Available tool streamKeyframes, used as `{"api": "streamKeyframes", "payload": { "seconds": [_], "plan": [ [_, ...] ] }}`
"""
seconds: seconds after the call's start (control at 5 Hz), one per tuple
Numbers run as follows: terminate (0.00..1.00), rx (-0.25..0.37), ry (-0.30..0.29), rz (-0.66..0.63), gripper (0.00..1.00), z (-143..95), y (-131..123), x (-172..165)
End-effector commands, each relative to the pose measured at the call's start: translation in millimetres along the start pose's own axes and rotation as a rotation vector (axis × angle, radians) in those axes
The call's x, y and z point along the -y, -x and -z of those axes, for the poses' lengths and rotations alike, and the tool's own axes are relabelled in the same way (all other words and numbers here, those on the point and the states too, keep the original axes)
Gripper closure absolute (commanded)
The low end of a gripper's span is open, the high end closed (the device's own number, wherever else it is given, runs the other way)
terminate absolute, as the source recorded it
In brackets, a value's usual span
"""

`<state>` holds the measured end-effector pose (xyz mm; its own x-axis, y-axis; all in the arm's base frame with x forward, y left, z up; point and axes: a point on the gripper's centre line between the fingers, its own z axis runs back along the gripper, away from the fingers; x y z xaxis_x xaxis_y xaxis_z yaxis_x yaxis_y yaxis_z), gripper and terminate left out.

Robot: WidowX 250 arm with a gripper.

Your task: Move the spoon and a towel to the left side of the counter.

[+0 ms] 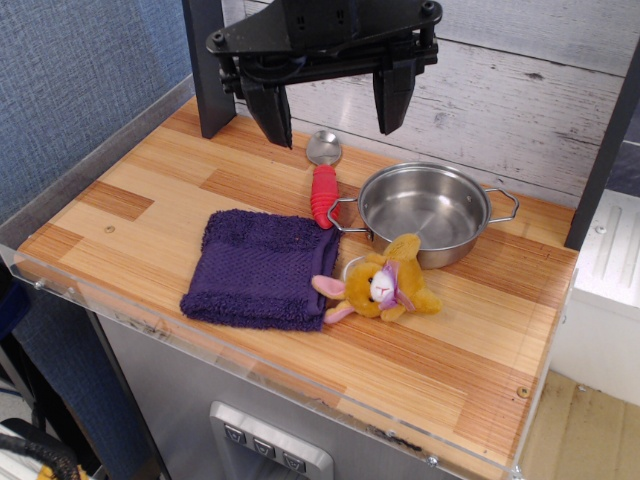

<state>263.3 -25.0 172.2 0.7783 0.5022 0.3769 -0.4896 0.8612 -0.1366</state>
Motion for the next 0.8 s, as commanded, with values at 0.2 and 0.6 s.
{"api": "streamKeyframes", "payload": {
  "seconds": [0.2, 0.6],
  "plan": [
    [0.0, 0.006, 0.003, -0.019, 0.0, 0, -11, -2],
    [0.0, -0.036, -0.016, 0.0, 0.0, 12, -15, -21]
  ]
}}
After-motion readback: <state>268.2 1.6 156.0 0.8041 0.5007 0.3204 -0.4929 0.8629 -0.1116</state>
